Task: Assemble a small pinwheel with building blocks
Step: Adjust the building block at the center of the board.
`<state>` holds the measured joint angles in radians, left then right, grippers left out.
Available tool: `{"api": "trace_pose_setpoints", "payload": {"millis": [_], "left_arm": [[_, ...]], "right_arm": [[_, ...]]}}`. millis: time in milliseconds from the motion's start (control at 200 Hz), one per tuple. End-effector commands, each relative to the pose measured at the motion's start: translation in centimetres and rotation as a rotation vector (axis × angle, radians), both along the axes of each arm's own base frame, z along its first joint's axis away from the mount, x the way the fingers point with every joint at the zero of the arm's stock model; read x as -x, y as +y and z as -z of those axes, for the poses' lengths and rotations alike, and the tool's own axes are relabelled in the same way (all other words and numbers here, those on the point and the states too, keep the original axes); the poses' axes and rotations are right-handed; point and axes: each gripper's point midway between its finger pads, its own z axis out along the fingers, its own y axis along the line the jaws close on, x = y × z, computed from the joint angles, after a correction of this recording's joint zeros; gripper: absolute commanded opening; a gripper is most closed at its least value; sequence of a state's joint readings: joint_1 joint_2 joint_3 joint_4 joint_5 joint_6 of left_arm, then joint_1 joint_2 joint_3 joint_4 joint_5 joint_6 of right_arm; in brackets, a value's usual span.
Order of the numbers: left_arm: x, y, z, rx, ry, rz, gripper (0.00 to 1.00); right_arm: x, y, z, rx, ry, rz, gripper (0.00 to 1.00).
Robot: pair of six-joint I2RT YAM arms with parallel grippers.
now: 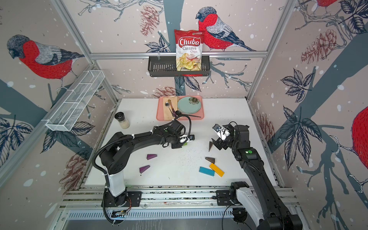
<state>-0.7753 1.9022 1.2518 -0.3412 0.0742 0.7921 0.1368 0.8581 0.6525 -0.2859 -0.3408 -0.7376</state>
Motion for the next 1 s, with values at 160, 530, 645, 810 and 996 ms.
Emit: {"api": "trace_pose_setpoints", "payload": {"millis": [160,530,645,810,996], "left_arm": [[0.0,0.7,0.7,-0.055,0.004,0.036,0.27],[0.1,-0.6,-1.5,0.059,0.031,0.049,0.39],[-0.2,-0.9,-4.5,0.171,0.04,0.021,0.41],[-0.5,2.4,-8.2,0.238,0.008,-0.151,0.4],[2.8,9.3,-7.6,0.098,0.05,-0.377,0.4]], "right_arm": [[-0.2,0.2,-0.3,0.0,-0.012,-0.011,0.99],[-0.4,-0.1,-0.5,-0.006,-0.019,0.001,1.0],[-0.6,-0.3,-0.8,-0.02,-0.025,0.011,0.99],[-0.8,0.1,-1.1,-0.039,-0.016,-0.007,0.99],[-0.7,3.5,-2.3,-0.118,0.003,-0.131,0.99]]}}
